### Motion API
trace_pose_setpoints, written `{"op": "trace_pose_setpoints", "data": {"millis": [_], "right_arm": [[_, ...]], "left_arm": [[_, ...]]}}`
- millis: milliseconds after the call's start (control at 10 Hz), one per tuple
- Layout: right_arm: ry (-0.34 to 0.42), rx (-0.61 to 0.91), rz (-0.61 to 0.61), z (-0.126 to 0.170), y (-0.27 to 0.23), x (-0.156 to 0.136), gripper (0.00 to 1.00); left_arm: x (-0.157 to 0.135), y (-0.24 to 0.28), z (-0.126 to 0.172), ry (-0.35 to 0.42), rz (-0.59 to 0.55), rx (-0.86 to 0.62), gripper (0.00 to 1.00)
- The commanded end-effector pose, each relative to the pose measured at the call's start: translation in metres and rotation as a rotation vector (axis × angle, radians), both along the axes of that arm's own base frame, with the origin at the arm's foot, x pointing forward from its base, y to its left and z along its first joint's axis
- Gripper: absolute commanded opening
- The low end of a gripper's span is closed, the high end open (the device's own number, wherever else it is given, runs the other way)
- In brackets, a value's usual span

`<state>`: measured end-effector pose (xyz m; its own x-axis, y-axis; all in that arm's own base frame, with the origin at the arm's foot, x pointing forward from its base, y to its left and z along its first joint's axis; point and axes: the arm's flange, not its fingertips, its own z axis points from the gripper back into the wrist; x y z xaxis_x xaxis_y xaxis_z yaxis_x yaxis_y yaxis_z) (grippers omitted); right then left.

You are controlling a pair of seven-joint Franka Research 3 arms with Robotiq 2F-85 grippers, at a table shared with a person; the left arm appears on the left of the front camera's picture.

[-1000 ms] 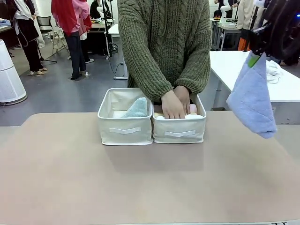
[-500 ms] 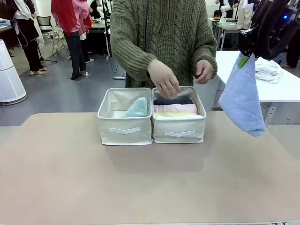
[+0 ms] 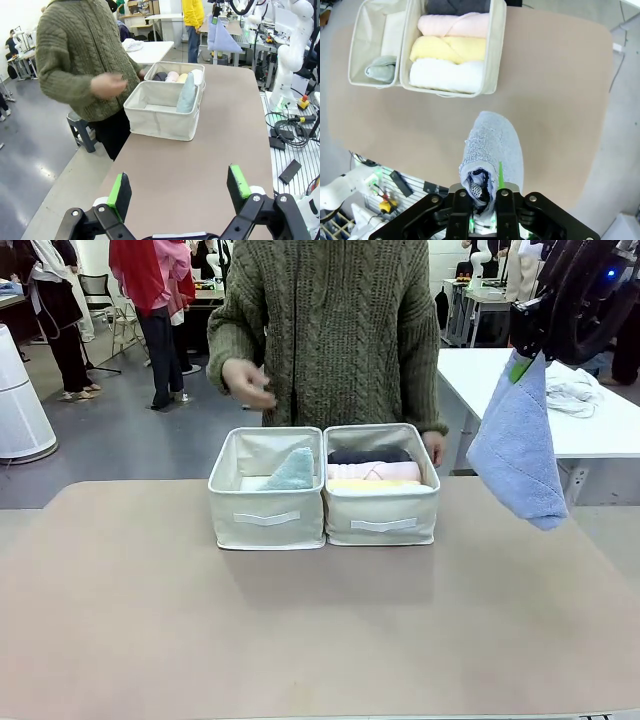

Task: Sort the towels based on their folding style.
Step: Pick up another triangle-folded towel from the table and place it in the left Fabric basket.

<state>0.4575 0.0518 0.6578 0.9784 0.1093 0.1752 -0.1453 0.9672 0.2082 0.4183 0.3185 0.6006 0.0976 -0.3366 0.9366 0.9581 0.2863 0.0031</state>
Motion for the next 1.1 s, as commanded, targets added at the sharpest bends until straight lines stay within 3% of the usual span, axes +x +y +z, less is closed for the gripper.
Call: {"op": "trace_pose_setpoints", "data": {"millis": [0,100,200,500,800,1000], "right_arm": [[-0.003,-0.011,0.014,-0.001,-0.002,-0.004,0.16],[0.000,0.000,0.000,0.000,0.000,0.000,0.16],[-0.021,-0.068,0.294,0.014,0.031,0.015,0.16],[-0.186,-0.233,0.699,0.060,0.153,0.088,0.16],[-0.190,-0.320,0.923,0.059,0.256,0.131,0.16],[-0.198,-0.279,1.013,0.052,0.290,0.139,0.16]], "left_arm": [[-0.003,-0.001,0.000,0.010,0.004,0.013,1.00],[-0.003,-0.001,0.000,0.010,0.004,0.013,1.00],[-0.003,-0.001,0.000,0.010,0.004,0.013,1.00],[-0.003,-0.001,0.000,0.010,0.004,0.013,1.00],[-0.003,-0.001,0.000,0.010,0.004,0.013,1.00],[-0.003,-0.001,0.000,0.010,0.004,0.013,1.00]]}}
